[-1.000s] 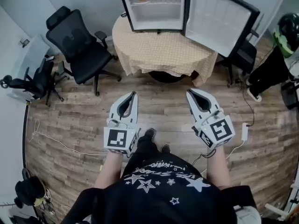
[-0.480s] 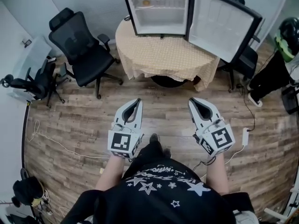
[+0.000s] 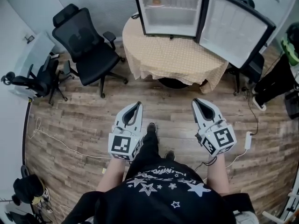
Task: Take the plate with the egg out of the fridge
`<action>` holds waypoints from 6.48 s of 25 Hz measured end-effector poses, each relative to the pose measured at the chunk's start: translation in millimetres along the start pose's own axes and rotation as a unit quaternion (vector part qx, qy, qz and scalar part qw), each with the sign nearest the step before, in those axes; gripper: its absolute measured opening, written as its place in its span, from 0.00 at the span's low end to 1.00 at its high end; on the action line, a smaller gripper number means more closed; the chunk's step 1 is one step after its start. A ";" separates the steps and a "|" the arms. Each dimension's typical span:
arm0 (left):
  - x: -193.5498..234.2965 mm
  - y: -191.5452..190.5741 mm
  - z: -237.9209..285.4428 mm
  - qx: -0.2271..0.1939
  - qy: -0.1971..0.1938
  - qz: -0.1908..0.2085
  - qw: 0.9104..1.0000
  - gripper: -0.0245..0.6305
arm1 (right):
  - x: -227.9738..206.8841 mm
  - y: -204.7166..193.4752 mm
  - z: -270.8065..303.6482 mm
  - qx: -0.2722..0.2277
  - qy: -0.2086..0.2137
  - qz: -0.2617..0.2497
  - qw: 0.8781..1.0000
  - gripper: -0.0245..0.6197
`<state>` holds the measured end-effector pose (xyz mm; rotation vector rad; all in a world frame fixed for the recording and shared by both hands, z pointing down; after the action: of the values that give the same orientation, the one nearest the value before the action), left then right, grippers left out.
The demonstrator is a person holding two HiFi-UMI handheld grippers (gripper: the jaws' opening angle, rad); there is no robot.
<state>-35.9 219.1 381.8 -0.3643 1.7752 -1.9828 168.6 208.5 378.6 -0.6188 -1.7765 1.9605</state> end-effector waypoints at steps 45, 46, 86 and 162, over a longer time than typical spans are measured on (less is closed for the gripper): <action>258.8 2.5 260.0 0.003 -0.105 -0.014 0.994 0.04 | -121.0 44.0 313.4 -0.073 -0.106 0.252 0.959 0.15; 261.0 2.0 264.9 0.004 -0.102 -0.011 0.995 0.04 | -128.3 41.2 321.4 -0.071 -0.106 0.260 0.957 0.19; 349.6 7.6 415.9 0.048 0.016 -0.029 0.998 0.04 | -255.9 54.4 533.0 -0.109 0.046 0.560 0.820 0.45; 411.0 -22.8 506.4 0.063 -0.159 -0.023 0.985 0.04 | -278.8 35.7 574.2 -0.180 -0.074 0.654 0.731 0.13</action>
<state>-150.7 -421.3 431.8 -0.6447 1.4475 -1.9313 59.5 -420.9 403.6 -2.4384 -1.9963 2.3872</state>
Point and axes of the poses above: the fingertips, and each gripper's own axes: z forward along the fingers, x to its left, y out of its top, the point moved 2 cm from there along -z, backward along the fingers, and after that the axes turned 4 degrees about -y, right-handed, at the moved point
